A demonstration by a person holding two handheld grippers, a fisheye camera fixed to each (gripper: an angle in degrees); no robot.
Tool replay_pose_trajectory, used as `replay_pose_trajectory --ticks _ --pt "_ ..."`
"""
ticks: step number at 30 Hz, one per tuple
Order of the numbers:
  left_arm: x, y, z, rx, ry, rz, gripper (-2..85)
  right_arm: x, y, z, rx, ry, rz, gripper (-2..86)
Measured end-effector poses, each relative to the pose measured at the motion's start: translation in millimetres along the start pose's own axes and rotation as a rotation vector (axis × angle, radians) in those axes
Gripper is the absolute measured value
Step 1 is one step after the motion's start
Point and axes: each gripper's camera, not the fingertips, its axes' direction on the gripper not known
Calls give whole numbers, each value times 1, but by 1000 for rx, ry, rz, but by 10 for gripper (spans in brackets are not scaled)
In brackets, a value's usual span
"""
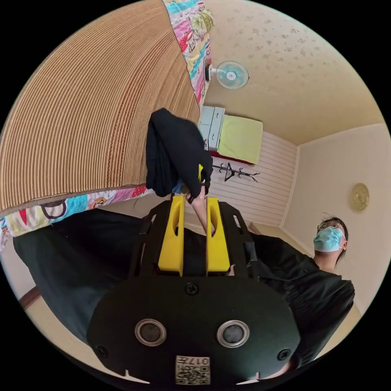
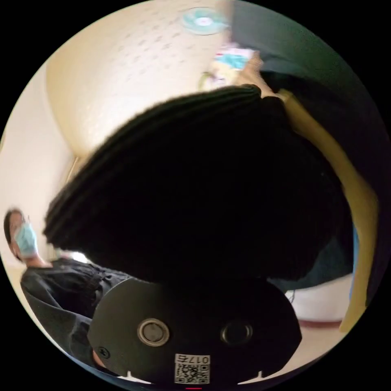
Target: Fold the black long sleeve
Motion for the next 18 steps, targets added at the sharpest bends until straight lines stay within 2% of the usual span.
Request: replay_pose_trajectory --ticks 1,2,5,13,18 --pt "-2 1 -4 18 11 -17 85 13 9 3 -30 121 45 142" --pt "-7 3 -10 48 22 -63 85 14 13 5 -45 153 42 140" --pt "-9 8 -23 100 6 -130 85 15 25 9 -47 105 39 126" --pt "7 34 -66 274 -24 -196 86 50 76 -16 372 -71 306 88" --pt "8 58 -106 399 -168 -351 82 55 99 -8 580 -140 446 74"
